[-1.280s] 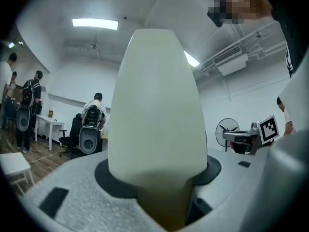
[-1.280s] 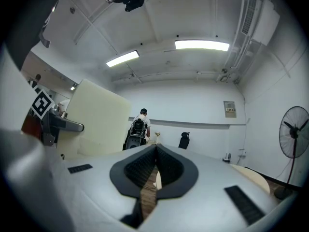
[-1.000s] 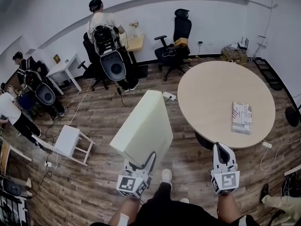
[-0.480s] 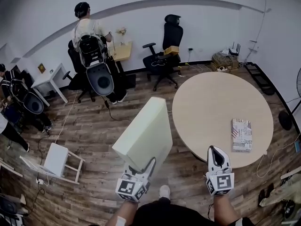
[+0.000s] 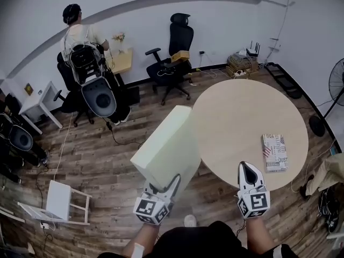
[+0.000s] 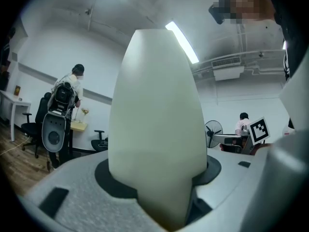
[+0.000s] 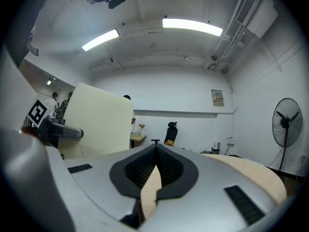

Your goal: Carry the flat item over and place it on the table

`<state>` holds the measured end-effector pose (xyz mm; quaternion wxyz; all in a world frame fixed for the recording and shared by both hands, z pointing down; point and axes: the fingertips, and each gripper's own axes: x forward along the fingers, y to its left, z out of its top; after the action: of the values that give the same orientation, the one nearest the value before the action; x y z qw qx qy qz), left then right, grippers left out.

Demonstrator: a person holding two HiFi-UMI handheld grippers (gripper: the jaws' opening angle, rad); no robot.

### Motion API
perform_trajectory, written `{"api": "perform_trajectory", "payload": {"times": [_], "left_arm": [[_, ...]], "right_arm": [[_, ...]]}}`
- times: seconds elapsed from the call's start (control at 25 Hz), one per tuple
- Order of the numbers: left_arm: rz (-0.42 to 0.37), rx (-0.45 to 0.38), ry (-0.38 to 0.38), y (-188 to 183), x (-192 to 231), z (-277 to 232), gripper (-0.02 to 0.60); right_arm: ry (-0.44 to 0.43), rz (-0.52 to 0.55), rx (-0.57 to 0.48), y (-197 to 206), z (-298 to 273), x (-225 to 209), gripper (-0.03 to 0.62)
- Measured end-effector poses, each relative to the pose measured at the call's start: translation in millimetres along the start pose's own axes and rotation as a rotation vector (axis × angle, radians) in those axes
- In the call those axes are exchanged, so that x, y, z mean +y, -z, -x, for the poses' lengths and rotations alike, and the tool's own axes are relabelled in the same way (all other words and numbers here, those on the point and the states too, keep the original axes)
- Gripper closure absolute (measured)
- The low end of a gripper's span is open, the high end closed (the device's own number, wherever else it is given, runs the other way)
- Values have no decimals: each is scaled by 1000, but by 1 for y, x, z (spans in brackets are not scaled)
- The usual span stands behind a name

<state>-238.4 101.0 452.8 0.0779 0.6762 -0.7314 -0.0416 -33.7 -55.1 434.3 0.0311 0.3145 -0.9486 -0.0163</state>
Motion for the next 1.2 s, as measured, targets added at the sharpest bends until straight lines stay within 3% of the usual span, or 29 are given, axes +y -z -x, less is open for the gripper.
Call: {"api": "perform_trajectory", "payload": {"times": [0.16, 0.36, 0.72, 1.04, 1.2], "left_arm": [[49, 11, 58, 4, 2, -24, 313], [179, 44, 160, 19, -5, -60, 313], [345, 125, 290, 43, -33, -135, 313], [562, 251, 531, 73, -73, -203, 311], [618, 302, 618, 84, -86, -234, 311]], "right_arm": [[29, -1, 38, 7, -4, -9, 597], [84, -24, 57, 19, -4, -33, 597], [172, -74, 76, 34, -19, -112, 597], [213, -126, 78, 52, -30, -175, 597], [220, -149, 52, 51, -39, -200, 597]]}}
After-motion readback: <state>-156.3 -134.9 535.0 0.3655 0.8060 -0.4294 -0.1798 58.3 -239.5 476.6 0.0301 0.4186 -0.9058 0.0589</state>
